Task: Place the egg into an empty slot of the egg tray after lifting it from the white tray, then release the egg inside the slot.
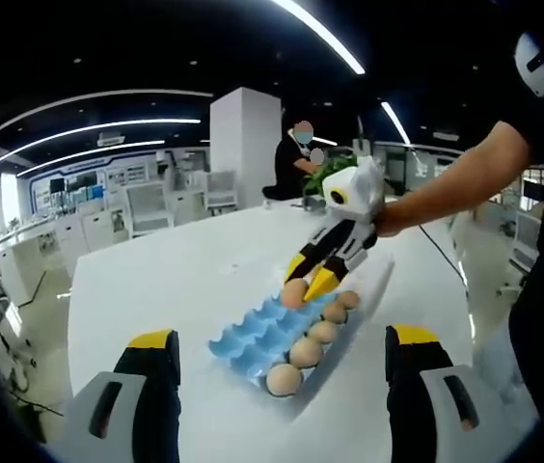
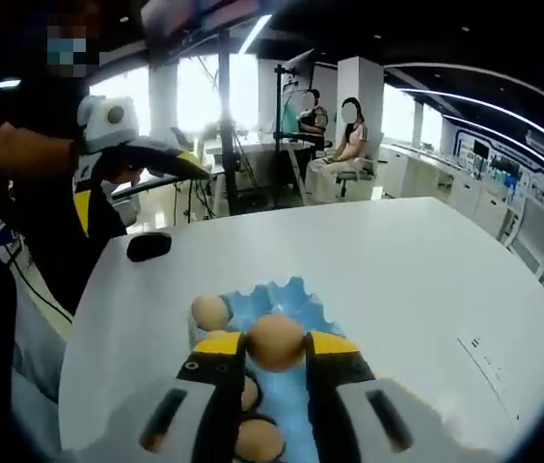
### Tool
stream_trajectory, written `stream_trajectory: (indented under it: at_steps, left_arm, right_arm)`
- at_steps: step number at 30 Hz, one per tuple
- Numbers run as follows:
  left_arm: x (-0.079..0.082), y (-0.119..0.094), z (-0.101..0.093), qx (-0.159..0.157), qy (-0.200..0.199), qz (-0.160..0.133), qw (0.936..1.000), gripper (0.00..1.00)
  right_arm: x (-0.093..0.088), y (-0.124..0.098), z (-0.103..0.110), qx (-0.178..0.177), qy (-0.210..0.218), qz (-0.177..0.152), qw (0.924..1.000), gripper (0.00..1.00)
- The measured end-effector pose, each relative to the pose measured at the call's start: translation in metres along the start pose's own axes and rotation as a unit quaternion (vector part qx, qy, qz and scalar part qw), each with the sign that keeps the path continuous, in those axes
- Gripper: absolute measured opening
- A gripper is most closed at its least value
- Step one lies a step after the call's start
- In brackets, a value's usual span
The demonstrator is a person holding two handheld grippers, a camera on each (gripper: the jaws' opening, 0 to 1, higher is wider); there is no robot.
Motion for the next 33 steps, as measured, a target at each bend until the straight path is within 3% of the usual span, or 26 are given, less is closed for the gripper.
stream_trajectory:
  at_steps: [8, 18, 24, 33]
  left_arm:
    - [-0.002, -0.007, 0.003, 0.000, -0.001, 0.003, 1.0000, 0.90]
    - [-0.002, -0.013, 0.006, 0.003, -0.002, 0.005, 1.0000, 0.90]
    - [-0.006, -0.017, 0.006, 0.005, -0.004, 0.011, 0.9999, 0.90]
    - [-0.003, -0.020, 0.009, 0.013, -0.006, 0.011, 0.9998, 0.90]
  right_arm:
    - [0.007, 0.035, 0.013, 0.021, 0.011, -0.007, 0.9997, 0.25]
    - [-0.004, 0.068, 0.017, 0.026, 0.024, 0.003, 0.9994, 0.25]
    - [-0.020, 0.080, 0.020, 0.027, 0.030, 0.023, 0.9989, 0.25]
    - [-0.025, 0.081, 0.022, 0.024, 0.019, 0.037, 0.9988, 0.26]
Point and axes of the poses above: the point that each gripper's makers call its tool centre point, and the gripper's own axes: y roughly forward along the fingers, z roughly to its left, x roughly out of its top, the point moved 4 cm from there along -y, roughly backward along the fingers, and after that the axes turned 11 degrees about -z, right-handed, at the moved point
